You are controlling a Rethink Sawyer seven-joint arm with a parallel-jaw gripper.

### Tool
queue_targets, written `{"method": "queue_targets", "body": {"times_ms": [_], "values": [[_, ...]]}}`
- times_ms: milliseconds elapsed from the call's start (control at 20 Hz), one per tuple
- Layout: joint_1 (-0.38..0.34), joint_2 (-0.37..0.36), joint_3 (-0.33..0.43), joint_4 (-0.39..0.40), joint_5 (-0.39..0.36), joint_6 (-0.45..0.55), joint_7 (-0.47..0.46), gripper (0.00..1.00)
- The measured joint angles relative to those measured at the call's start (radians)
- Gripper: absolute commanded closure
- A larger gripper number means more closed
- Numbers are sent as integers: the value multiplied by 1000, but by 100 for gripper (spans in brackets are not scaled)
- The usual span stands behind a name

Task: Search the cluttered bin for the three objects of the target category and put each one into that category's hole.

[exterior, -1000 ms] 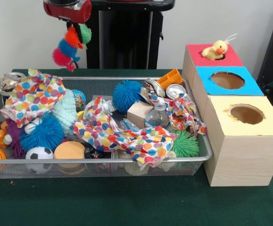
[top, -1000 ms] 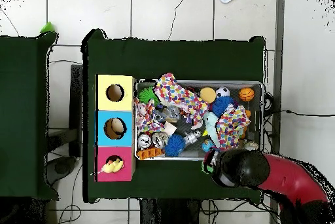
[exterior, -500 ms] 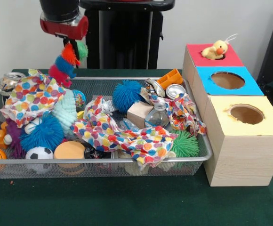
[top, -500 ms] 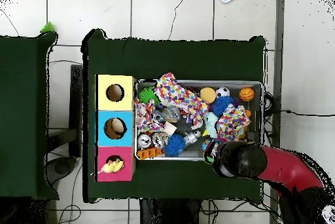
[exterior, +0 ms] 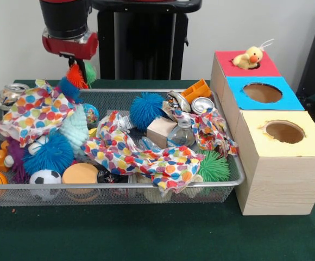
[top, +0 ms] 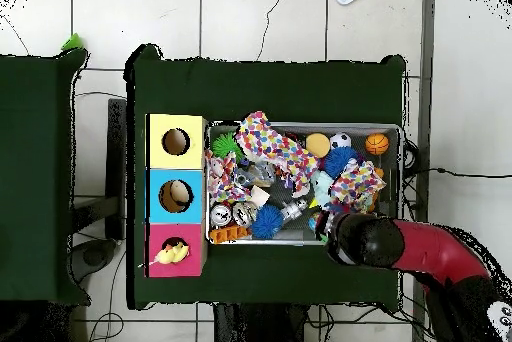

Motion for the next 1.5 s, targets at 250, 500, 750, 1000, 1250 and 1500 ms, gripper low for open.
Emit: {"method": "queue_targets", "body": {"times_ms": [250, 500, 750, 1000, 1250, 1500], "values": [[0, 24, 1, -21, -61, -8, 0, 100], [-1, 42, 2, -47, -106, -8, 0, 100], [-4, 64, 2, -88, -126, -8, 0, 100], [-12, 79, 2, -118, -126, -8, 0, 100], [-20, 98, 2, -156, -126, -8, 0, 100], [-22, 113, 2, -183, -126, -8, 0, 100]]}}
